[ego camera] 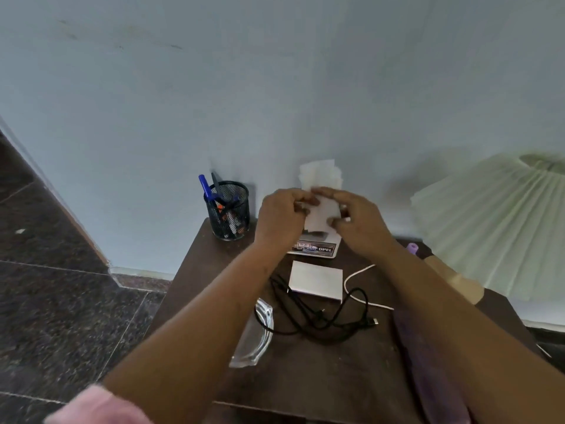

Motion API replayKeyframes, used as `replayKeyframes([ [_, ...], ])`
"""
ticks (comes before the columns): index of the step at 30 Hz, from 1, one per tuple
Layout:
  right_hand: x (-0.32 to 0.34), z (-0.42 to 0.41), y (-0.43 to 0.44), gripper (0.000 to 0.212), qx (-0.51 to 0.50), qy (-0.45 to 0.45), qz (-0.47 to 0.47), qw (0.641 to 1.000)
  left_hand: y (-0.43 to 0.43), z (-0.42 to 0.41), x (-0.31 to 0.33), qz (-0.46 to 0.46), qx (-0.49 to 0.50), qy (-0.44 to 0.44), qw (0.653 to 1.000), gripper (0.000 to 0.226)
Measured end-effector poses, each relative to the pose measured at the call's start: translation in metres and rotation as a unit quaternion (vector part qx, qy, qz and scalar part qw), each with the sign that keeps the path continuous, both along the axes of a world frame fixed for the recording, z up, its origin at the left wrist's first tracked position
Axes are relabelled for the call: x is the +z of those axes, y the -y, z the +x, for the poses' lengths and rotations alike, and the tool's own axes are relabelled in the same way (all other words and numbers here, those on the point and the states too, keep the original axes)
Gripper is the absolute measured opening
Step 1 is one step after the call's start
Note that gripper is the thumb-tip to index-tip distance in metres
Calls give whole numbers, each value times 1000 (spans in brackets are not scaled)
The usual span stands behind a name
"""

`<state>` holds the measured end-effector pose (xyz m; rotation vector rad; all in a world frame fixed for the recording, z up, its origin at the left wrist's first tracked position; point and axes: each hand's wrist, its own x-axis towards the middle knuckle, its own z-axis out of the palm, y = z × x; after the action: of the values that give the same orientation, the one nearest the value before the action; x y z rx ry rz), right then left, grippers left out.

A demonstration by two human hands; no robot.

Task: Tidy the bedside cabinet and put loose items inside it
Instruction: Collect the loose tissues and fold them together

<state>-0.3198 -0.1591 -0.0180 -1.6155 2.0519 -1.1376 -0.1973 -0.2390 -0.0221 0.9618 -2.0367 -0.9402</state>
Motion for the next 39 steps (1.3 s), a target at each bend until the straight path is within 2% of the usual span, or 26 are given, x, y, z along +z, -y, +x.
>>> replayKeyframes([
  [5,-6,-22,29,52,0,-64,0,998,35,-11,-2,-30,-16,48,998,21],
  [10,-21,-23,45,24,-15,-120,18,993,51,-10,-17,-58,-32,57,996,27],
  [13,-26,-16,51,25,-11,-141,45,989,54,-10,-22,-51,-23,49,997,33],
  [16,-29,-13,51,30,-17,-243,73,967,57,-10,-23,-52,-19,39,998,46],
  [18,-28,-13,50,30,-32,-295,81,951,59,-11,-22,-40,-15,56,998,55],
  [21,-26,-13,48,30,-21,-317,114,941,61,-16,-18,-23,-1,95,995,70],
  [24,-25,-13,47,29,-7,-324,157,933,58,-19,-18,-33,-7,120,992,75],
  [27,-25,-14,45,32,4,-308,166,937,55,-17,-21,-51,-17,125,991,59],
  [30,-27,-14,42,34,-2,-277,109,955,53,-16,-20,-94,-36,143,985,31],
  [32,-29,-14,41,32,-23,-226,52,973,52,-15,-20,-113,-49,164,979,19],
  [36,-30,-18,43,27,-14,-148,5,989,54,-17,-22,-142,-78,237,958,20],
  [39,-31,-21,45,27,-14,-151,11,988,54,-18,-20,-171,-86,220,957,19],
])
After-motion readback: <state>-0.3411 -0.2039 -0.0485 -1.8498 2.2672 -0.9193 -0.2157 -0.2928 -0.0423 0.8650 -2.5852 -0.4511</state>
